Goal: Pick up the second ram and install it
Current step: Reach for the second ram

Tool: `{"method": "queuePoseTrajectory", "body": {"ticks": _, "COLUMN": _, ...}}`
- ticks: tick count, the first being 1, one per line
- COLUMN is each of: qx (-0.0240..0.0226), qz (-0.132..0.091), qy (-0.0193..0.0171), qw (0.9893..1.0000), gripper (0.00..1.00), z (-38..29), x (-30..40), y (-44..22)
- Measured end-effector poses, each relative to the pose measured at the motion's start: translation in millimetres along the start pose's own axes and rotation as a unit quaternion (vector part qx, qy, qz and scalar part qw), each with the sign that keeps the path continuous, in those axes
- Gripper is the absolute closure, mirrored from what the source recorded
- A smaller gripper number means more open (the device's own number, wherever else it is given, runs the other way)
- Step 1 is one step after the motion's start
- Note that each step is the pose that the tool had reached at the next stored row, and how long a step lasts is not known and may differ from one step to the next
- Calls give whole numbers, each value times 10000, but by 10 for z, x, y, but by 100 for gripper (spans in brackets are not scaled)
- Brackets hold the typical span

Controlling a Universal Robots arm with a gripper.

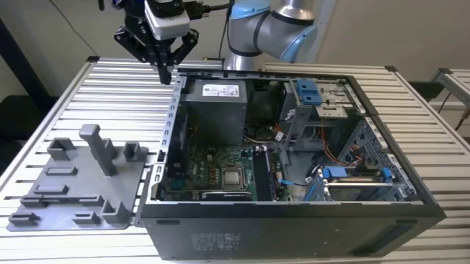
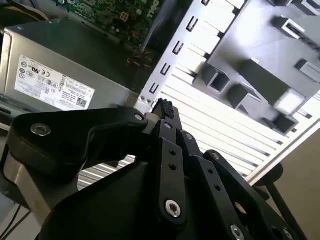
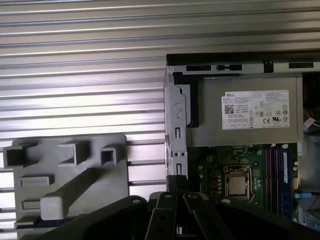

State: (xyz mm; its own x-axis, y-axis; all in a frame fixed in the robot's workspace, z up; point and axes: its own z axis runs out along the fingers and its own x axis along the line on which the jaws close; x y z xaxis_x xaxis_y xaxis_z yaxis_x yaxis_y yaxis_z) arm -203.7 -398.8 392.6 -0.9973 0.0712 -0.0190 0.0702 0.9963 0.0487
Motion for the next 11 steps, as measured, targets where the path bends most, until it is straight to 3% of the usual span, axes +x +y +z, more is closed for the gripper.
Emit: {"method": "queuePoseTrajectory", "body": {"ticks": 11, "qx": 0, "qz": 0, "qy": 0, "qw": 10000, "gripper": 89, "z": -5, "x": 244, "y": -17}}
